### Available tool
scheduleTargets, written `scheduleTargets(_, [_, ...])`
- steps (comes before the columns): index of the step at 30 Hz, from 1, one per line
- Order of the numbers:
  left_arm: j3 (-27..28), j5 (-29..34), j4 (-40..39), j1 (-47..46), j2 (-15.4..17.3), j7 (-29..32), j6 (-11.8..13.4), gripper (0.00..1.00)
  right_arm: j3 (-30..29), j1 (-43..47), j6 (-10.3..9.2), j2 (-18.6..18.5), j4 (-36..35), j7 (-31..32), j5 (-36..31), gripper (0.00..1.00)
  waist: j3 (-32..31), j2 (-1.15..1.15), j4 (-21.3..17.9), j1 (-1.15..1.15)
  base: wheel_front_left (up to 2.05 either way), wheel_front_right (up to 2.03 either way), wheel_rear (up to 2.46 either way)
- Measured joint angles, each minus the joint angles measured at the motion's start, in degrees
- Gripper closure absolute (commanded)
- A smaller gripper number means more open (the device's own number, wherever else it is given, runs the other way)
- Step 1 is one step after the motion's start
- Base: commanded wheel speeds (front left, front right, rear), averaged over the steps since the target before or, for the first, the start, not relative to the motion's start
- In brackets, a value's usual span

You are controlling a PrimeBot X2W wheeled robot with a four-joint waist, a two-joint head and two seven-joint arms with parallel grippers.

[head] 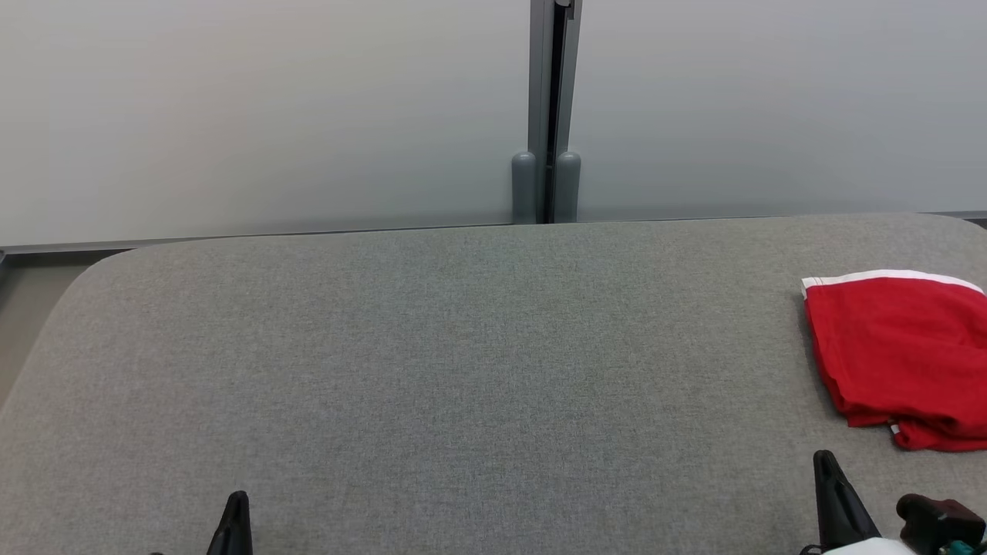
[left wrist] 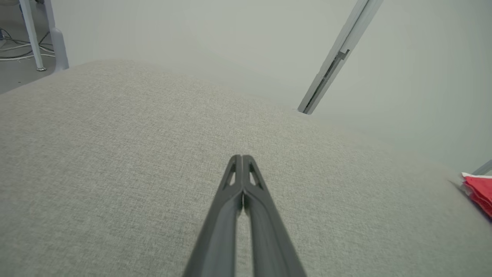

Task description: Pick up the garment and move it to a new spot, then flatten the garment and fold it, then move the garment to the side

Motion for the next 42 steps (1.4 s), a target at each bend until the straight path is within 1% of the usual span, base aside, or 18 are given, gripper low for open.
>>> scheduleTargets(9, [0.37,-8.67,-0.09,-1.89,0.07,2.23,-0.01,1.0,-0.67,-1.01,0.0,-0.01,-0.38,2.2,9.4,1.0,0.14,0.0,-0.04,0.0,0.0,0.0,0.0])
scheduleTargets(23, [0.97,-20.25,-0.25,-4.57,0.2,5.3,-0.08,1.0,-1.59,-2.75,0.0,-0.09,-1.02,5.27,22.29,1.0,0.36,0.0,-0.1,0.0,0.0,0.0,0.0])
scheduleTargets(42, [1.62,-33.05,-0.43,-7.3,0.45,8.84,-0.35,1.0,-2.72,-4.35,-0.01,-0.22,-1.85,8.7,36.2,1.0,0.64,0.0,-0.18,0.0,0.0,0.0,0.0])
